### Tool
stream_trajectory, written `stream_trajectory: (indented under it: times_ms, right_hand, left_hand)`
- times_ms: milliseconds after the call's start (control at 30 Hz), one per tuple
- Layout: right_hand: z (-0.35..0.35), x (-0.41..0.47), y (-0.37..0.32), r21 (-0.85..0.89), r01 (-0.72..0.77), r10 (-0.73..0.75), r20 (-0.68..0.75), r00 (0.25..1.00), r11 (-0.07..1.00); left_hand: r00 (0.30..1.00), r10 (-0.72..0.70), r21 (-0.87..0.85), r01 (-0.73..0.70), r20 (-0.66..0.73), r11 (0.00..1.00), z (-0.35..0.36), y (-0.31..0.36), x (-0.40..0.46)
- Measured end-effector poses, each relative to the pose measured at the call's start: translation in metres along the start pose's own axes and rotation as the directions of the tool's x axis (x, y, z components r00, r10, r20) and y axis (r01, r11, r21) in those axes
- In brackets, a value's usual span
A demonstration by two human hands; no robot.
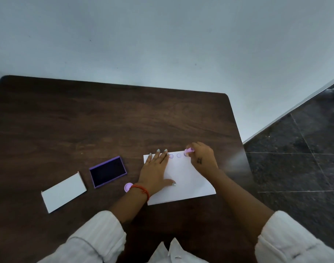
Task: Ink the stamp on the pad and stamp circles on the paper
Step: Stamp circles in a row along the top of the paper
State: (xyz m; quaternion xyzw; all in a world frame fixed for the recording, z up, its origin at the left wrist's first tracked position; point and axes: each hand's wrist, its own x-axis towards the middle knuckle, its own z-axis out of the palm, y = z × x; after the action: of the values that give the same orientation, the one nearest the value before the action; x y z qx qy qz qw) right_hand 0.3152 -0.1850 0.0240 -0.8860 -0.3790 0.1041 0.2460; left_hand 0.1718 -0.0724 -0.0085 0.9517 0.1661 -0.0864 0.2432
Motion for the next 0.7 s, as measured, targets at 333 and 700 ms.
stream_trajectory:
  times_ms: [333, 700]
  right_hand:
    - [-0.028, -0.042, -0.004, 0.941, -0.315, 0.562, 0.330, 0.759, -0.128]
    - [0.000, -0.093, -0.032, 0.793, -0.327, 0.367, 0.548, 0.751, -0.514]
  left_hand:
    - [1.000, -0.007, -0.090, 0.005, -0.020, 0.996, -0.006, 0.001, -0.005]
    - [0.950, -0.143, -0.275, 0.064, -0.277, 0.959, -0.019, -0.005, -0.059]
